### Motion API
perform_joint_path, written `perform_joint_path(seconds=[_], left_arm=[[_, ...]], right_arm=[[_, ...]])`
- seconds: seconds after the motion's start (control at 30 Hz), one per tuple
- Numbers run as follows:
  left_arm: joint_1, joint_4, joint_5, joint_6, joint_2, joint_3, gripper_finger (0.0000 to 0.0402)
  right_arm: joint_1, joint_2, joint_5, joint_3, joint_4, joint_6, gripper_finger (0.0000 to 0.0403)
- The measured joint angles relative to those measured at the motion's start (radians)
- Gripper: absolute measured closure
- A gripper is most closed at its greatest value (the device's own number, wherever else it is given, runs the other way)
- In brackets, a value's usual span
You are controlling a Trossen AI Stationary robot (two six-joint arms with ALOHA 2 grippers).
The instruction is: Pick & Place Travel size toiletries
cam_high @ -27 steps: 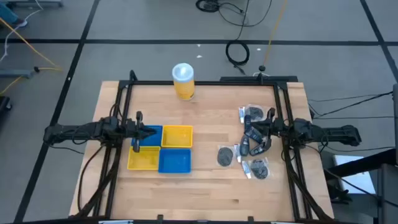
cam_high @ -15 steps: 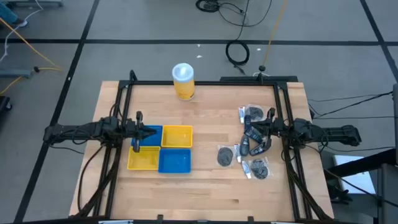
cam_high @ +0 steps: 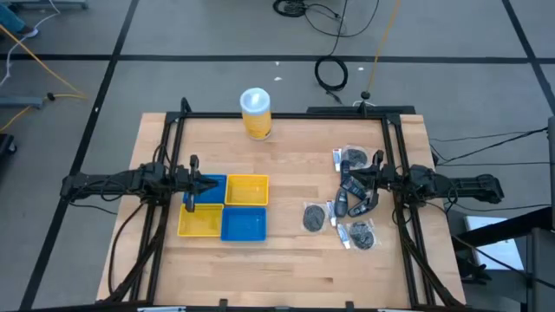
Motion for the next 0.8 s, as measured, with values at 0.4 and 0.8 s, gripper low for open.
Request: perform_joint_path(seconds=[0.4, 0.8], left_arm=[[0.000, 0.000, 0.000, 0.000, 0.000, 0.000, 0.0376], [0.000, 0.000, 0.000, 0.000, 0.000, 0.000, 0.0376]], right_arm=[[0.000, 0.000, 0.000, 0.000, 0.000, 0.000, 0.0399], [0.000, 0.000, -0.003, 0.000, 0.006, 0.043, 0.0399]])
